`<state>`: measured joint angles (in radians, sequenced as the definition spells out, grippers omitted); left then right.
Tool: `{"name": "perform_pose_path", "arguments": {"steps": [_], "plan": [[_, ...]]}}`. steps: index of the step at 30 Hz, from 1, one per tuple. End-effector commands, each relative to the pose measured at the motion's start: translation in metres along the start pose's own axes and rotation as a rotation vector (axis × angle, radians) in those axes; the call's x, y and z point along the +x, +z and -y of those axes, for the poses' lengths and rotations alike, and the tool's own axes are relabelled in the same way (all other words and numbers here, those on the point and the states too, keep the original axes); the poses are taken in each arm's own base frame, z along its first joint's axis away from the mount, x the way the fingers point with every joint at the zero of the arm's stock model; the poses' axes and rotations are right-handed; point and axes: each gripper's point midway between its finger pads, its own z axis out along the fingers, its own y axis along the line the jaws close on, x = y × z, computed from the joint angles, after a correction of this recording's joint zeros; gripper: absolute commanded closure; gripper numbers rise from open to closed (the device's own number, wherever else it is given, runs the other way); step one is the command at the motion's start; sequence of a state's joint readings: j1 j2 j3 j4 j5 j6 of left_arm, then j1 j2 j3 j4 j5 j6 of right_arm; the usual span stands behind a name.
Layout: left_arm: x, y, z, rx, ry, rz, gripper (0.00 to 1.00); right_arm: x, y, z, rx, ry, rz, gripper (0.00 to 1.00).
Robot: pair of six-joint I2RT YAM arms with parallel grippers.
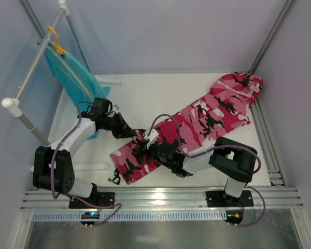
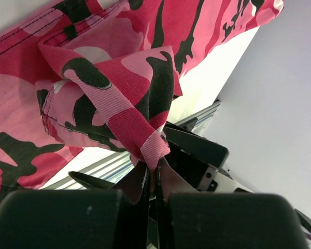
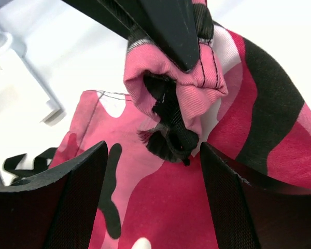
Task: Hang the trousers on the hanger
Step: Fold the trousers
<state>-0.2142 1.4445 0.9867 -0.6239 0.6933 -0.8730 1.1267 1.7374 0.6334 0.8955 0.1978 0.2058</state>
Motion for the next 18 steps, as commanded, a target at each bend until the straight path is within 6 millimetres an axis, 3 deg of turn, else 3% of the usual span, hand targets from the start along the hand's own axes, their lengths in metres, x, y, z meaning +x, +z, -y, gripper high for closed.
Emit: {"name": "perform_pose_path", "arguments": {"steps": [1,7,11,12,13,18], "plan": [[-0.003,-0.004,0.013,0.072,-0.005,0.020,0.99,-0.032,0.017,0.001,0.065,0.072,0.146,0.26],[-0.003,-0.007,0.011,0.072,-0.021,0.028,0.99,-0.028,0.034,0.018,0.177,0.072,0.165,0.28],[-0.004,-0.007,0.012,0.076,-0.024,0.032,1.00,-0.039,0.027,0.021,0.200,0.047,0.176,0.70],[-0.006,-0.007,0.011,0.074,-0.021,0.037,0.99,-0.032,0.022,0.023,0.203,0.032,0.146,0.89],[-0.008,-0.007,0.010,0.068,-0.014,0.044,1.00,-0.030,0.018,0.023,0.197,0.021,0.126,0.96],[-0.025,-0.017,-0.006,-0.068,0.044,0.119,0.95,-0.029,-0.015,-0.002,0.068,-0.018,-0.059,0.96]]}}
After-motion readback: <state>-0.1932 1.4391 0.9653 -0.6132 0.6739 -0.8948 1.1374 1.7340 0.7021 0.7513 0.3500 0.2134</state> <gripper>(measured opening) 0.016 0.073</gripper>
